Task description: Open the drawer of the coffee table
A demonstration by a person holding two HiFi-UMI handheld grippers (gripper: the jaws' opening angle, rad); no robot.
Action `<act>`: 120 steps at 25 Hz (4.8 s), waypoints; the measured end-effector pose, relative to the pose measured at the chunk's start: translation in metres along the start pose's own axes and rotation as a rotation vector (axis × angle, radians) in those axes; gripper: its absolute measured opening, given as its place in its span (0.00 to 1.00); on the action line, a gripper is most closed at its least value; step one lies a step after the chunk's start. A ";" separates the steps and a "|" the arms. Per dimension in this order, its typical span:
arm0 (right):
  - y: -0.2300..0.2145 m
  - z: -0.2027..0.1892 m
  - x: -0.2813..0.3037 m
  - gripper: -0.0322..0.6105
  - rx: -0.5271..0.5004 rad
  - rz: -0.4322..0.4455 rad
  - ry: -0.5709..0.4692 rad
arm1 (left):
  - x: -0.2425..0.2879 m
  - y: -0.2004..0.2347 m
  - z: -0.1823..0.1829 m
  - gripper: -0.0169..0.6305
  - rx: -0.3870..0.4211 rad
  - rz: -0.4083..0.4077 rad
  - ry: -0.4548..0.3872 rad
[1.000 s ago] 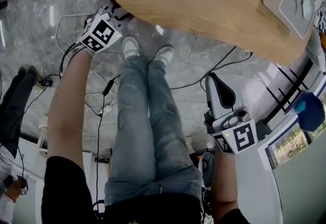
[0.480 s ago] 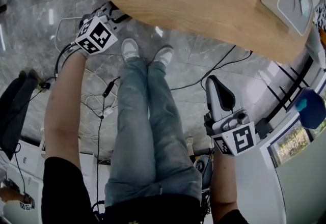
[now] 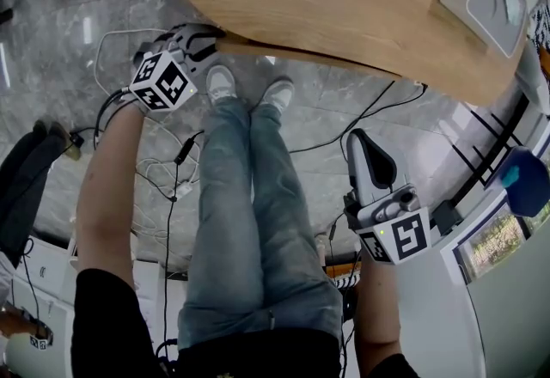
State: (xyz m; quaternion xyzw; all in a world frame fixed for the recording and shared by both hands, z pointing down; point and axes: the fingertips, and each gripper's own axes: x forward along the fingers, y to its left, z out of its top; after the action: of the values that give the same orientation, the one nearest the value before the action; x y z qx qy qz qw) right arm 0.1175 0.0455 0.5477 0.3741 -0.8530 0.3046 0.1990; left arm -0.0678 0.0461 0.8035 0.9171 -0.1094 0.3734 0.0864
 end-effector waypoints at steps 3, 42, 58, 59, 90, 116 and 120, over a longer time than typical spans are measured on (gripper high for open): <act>0.002 -0.002 -0.003 0.05 -0.003 0.000 -0.005 | -0.002 -0.017 -0.003 0.16 -0.024 0.008 -0.003; -0.125 -0.148 0.076 0.30 -0.867 -0.098 0.619 | 0.009 -0.028 0.018 0.22 -0.105 0.029 0.106; -0.135 -0.166 0.086 0.22 -0.944 -0.040 0.747 | 0.008 -0.029 0.013 0.20 -0.080 0.024 0.158; -0.134 -0.167 0.085 0.22 -0.948 -0.037 0.751 | 0.008 -0.030 0.013 0.20 -0.074 0.024 0.163; -0.085 -0.265 0.030 0.20 -0.951 0.038 0.890 | 0.008 -0.140 -0.017 0.18 0.048 -0.107 0.258; -0.078 -0.265 0.031 0.30 -0.895 0.047 0.907 | -0.003 -0.152 -0.044 0.30 0.023 -0.171 0.327; -0.070 -0.246 0.021 0.30 -0.881 0.036 0.891 | -0.023 -0.157 -0.039 0.30 0.002 -0.175 0.349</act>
State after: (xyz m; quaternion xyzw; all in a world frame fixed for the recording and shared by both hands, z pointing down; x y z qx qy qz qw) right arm 0.1846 0.1613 0.7668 0.0798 -0.7399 0.0545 0.6657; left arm -0.0679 0.2096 0.8031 0.8447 -0.0124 0.5178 0.1351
